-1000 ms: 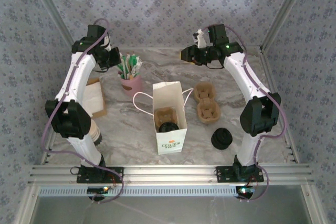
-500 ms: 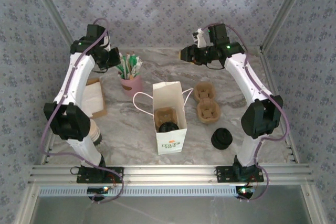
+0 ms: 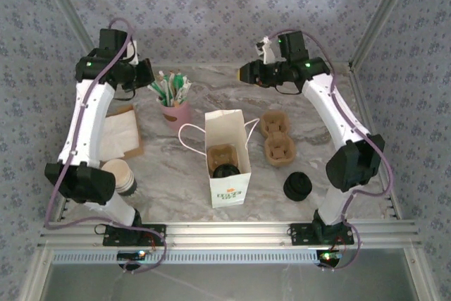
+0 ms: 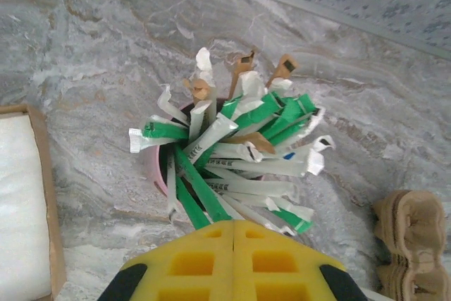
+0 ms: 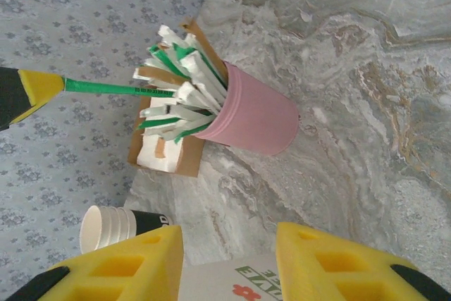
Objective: Pack the takeout coffee
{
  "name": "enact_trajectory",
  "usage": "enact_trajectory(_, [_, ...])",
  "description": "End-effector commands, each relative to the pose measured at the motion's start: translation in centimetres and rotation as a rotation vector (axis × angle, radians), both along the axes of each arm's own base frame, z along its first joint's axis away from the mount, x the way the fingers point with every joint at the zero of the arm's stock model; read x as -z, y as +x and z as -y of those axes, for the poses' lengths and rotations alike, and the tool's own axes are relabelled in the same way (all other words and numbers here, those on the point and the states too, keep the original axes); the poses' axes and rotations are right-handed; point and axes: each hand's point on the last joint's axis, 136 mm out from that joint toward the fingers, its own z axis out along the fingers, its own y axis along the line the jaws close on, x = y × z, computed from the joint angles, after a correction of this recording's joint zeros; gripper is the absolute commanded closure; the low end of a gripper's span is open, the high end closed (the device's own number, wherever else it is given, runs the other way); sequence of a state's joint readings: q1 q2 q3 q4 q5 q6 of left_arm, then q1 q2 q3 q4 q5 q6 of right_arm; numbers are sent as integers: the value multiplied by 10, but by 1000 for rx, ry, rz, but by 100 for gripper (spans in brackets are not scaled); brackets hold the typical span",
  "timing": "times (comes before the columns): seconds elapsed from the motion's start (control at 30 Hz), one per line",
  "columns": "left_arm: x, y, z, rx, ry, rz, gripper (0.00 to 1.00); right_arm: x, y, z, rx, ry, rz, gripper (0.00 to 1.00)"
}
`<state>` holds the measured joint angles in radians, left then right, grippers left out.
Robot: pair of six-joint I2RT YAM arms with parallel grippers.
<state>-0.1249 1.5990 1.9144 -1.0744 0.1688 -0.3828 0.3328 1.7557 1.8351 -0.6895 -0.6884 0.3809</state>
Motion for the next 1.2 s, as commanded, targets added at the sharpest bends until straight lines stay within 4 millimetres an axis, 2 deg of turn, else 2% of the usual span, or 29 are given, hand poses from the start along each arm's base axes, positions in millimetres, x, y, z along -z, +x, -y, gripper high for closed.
enact_trajectory(0.0, [-47,-22,0,11,-24,98,100,-23,-19,6,18,4,26,58])
enact_trajectory(0.3, [-125,-67,4,34,-101,273,100,-48,-51,17,42,13,64,58])
enact_trajectory(0.53, [-188,-108,19,119,-228,437,100,-56,-72,27,67,11,79,58])
enact_trajectory(0.7, [-224,-135,32,194,-332,514,100,-56,-84,32,81,11,79,57])
enact_trajectory(0.83, [-240,-151,49,287,-427,523,100,-55,-92,36,92,10,78,57])
enact_trajectory(1.03, [-252,-174,73,444,-586,494,100,-55,-99,41,110,5,80,57])
enact_trajectory(1.17, [-257,-183,82,506,-655,479,100,-53,-101,42,114,7,80,57])
